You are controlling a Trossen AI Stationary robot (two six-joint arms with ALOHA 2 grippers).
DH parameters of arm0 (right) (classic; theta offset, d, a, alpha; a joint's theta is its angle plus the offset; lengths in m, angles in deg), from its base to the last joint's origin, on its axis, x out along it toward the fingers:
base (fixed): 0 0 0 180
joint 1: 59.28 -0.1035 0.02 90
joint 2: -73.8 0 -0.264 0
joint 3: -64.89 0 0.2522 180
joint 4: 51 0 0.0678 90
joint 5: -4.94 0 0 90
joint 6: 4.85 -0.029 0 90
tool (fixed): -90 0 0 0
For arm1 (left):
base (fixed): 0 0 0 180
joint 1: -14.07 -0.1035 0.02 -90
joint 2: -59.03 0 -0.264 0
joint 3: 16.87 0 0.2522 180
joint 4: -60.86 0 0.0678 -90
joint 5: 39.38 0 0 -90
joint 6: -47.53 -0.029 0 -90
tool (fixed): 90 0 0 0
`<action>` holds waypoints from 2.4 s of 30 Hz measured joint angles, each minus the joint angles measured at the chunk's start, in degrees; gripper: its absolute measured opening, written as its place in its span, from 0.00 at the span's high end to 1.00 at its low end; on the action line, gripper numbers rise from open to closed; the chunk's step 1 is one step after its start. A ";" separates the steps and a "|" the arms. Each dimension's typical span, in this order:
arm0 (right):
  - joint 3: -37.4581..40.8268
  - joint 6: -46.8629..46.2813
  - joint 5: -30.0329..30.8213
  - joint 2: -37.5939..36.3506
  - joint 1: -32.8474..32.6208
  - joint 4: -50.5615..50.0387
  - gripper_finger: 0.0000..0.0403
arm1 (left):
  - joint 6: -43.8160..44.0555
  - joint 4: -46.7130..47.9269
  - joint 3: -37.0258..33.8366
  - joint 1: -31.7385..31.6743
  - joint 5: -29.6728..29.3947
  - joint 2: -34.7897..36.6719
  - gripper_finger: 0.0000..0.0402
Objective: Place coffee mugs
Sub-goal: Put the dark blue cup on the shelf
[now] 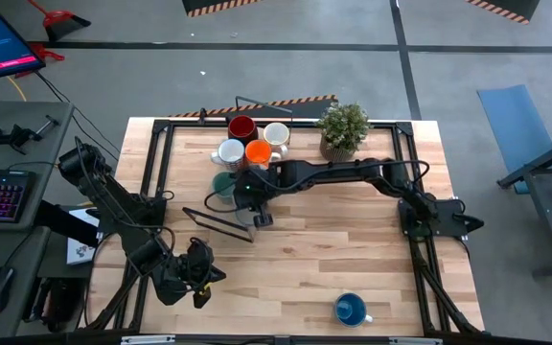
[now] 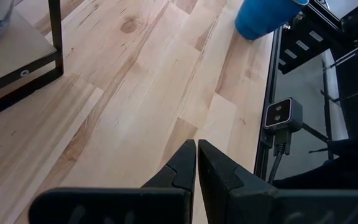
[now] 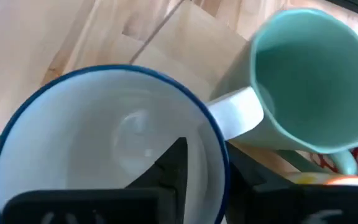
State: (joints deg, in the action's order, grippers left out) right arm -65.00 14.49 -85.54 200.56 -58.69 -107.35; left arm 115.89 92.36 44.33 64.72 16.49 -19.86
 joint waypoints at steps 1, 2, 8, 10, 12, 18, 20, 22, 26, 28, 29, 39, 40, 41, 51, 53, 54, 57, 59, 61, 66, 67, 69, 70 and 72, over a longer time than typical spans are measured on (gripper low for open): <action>0.00 -0.14 -0.02 0.00 0.19 0.00 0.86 | 0.02 -0.02 0.00 0.00 0.00 0.00 0.98; 0.00 -0.38 -0.02 0.00 0.29 0.12 0.85 | 0.02 -0.02 0.00 0.00 0.02 0.00 0.98; 0.00 -1.32 -0.04 0.00 0.67 0.78 0.81 | 0.17 -0.05 0.00 0.00 0.02 0.00 0.98; 0.00 -1.45 -0.02 0.00 0.67 1.39 0.79 | 0.13 -0.05 0.00 0.00 0.02 0.00 0.98; 0.00 -1.46 -0.02 0.00 0.67 2.31 0.78 | 0.13 -0.05 0.00 -0.01 0.02 0.00 0.98; -2.46 -1.34 -0.01 -0.11 0.54 2.99 0.77 | 0.28 -0.05 0.00 -0.01 0.02 0.00 0.98; -3.97 -1.33 0.01 -0.13 0.54 2.01 0.77 | 0.39 -0.07 0.00 0.00 0.02 0.00 0.98; -6.17 -1.33 0.02 -0.13 0.54 -0.57 0.77 | 0.39 -0.07 0.00 -0.02 0.02 0.00 0.98; -12.61 -1.52 0.88 -0.13 0.52 -7.89 0.77 | 0.41 -0.07 0.00 0.00 0.02 0.00 0.98; -16.23 -3.14 1.56 -0.13 0.28 -13.80 0.77 | 0.42 -0.07 0.00 0.00 0.02 0.00 0.98; -17.74 -4.53 1.46 -0.16 0.16 -16.79 0.77 | 0.42 -0.07 0.00 0.00 0.02 0.00 0.98; -10.20 -11.16 0.46 -1.48 -3.19 -31.81 0.77 | 0.42 0.00 0.00 0.00 0.02 0.00 0.98; -8.73 -11.23 0.35 -1.38 -3.50 -30.85 0.77 | 0.36 0.02 0.00 0.00 0.02 0.00 0.98; -7.36 -11.44 -0.03 -1.38 -3.74 -29.72 0.77 | 0.13 -0.02 0.00 0.00 0.02 0.00 0.98; 0.87 -12.92 -1.44 -1.40 -4.40 -16.36 0.77 | 0.00 -0.02 0.00 0.00 0.04 0.00 0.98; 0.87 -12.55 -1.31 -1.40 -4.40 -14.46 0.77 | 0.00 0.00 0.00 0.00 0.04 0.00 0.98; 0.87 -12.19 -1.31 -1.40 -4.40 -13.49 0.77 | 0.00 -0.02 0.00 0.00 0.04 0.00 0.98; 0.87 -11.50 -1.32 -1.40 -4.40 -10.45 0.77 | 0.00 0.00 0.00 0.00 0.04 0.00 0.98; 0.85 -11.40 -1.57 -1.40 -4.40 -9.10 0.77 | 0.00 0.00 0.00 0.00 0.04 0.00 0.98; 0.85 -11.37 -1.60 -1.28 -4.40 -8.58 0.77 | -0.02 0.00 0.00 0.00 0.04 0.00 0.98; 0.85 -10.34 -1.64 -1.22 -4.40 -7.46 0.77 | 0.00 0.00 0.00 0.00 0.04 0.00 0.98; 0.85 -10.32 -1.67 -1.20 -4.40 -6.98 0.77 | -0.01 0.00 0.00 0.00 0.04 0.00 0.98; 0.85 -10.30 -1.68 -1.18 -4.36 -5.78 0.77 | -0.02 0.00 0.00 0.00 0.04 0.00 0.98; 0.85 -10.30 -1.69 -1.18 -4.36 -5.56 0.77 | -0.02 0.00 0.00 0.00 0.04 0.00 0.98; 0.85 -10.30 -1.70 -1.18 -4.36 -5.87 0.77 | 0.00 0.00 0.00 0.00 0.04 0.00 0.98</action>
State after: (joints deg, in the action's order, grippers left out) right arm -64.15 4.19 -87.24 199.38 -63.05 -113.23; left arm 115.89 92.36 44.33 64.72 16.53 -19.86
